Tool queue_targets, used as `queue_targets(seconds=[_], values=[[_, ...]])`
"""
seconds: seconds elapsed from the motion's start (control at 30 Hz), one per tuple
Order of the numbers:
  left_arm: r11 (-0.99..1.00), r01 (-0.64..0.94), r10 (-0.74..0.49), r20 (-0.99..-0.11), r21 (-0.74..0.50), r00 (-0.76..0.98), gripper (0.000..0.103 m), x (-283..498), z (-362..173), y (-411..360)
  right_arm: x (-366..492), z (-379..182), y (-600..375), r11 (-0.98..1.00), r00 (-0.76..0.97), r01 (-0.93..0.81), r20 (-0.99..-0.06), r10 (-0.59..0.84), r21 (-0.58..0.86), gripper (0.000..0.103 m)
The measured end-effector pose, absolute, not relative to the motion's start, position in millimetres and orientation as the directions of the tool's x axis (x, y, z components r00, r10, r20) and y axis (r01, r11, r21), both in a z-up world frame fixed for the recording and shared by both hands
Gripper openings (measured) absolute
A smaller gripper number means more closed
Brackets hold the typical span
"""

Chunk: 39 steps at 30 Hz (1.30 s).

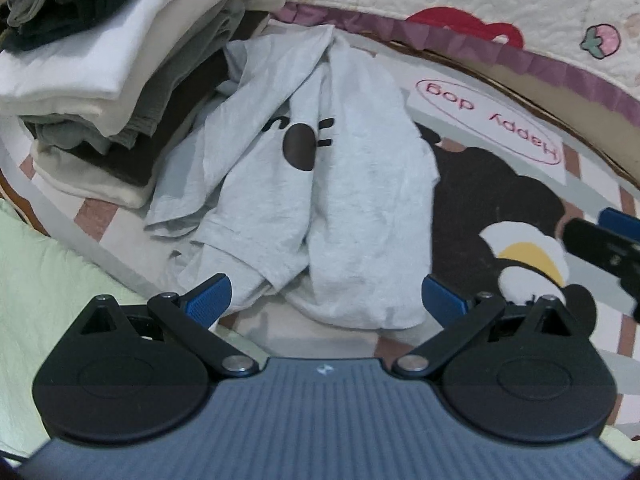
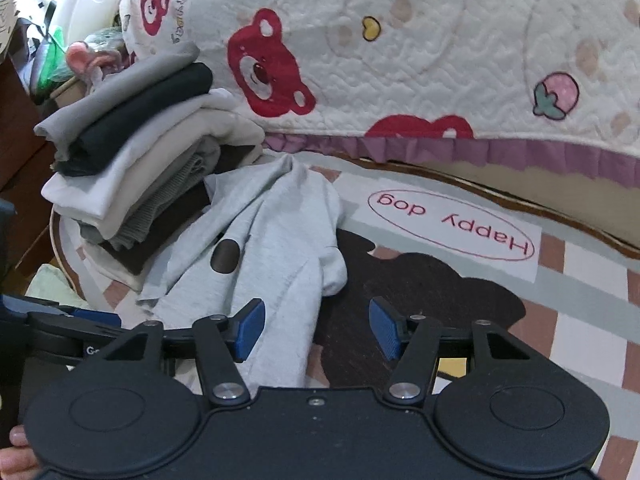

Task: Fold clothes
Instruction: 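Move both grippers toward the crumpled grey sweatshirt beside the clothes stack, then close both grippers on the grey sweatshirt fabric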

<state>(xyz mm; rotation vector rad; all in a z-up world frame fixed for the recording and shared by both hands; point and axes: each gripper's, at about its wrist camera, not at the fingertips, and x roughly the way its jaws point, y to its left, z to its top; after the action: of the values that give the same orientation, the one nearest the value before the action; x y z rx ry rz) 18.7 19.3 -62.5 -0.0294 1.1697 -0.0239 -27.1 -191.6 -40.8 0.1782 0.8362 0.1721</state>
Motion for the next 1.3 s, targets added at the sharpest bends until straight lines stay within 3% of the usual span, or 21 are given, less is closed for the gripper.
queue_targets(seconds=[0.2, 0.3, 0.47, 0.63, 0.8, 0.9, 1.3], values=[[0.999, -0.034, -0.003, -0.917, -0.017, 0.398, 0.102, 30.0, -69.6, 39.1, -25.9, -47.2, -189.7, 0.973, 0.649, -0.137, -0.726, 0.229, 0.185, 0.063], [0.998, -0.054, 0.002, -0.919, -0.021, 0.394, 0.1, 36.8, -77.8, 50.0, -19.1, -58.5, -193.2, 0.96, 0.634, -0.137, -0.722, 0.275, 0.246, 0.063], [0.991, 0.02, -0.129, -0.912, -0.132, 0.388, 0.09, 67.7, -82.5, 58.7, -2.9, -84.3, -197.5, 0.92, 0.596, -0.115, -0.716, 0.365, 0.374, 0.063], [0.992, 0.124, -0.03, -0.862, 0.038, 0.505, 0.09, 96.1, -81.6, 44.8, 35.2, -91.1, -193.0, 0.921, 0.584, -0.154, -0.719, 0.377, 0.357, 0.063], [0.998, 0.056, -0.031, -0.875, -0.004, 0.483, 0.09, 119.5, -115.8, 61.0, 72.8, -113.8, -199.3, 0.893, 0.571, -0.136, -0.702, 0.426, 0.43, 0.063], [0.999, 0.026, 0.022, -0.876, 0.039, 0.481, 0.09, 121.5, -134.0, 68.7, 92.8, -134.5, -203.7, 0.872, 0.552, -0.092, -0.704, 0.446, 0.481, 0.063], [0.996, 0.059, 0.028, -0.883, 0.063, 0.469, 0.091, 113.4, -162.5, 75.1, 126.3, -194.0, -204.4, 0.816, 0.487, 0.019, -0.718, 0.497, 0.578, 0.064]])
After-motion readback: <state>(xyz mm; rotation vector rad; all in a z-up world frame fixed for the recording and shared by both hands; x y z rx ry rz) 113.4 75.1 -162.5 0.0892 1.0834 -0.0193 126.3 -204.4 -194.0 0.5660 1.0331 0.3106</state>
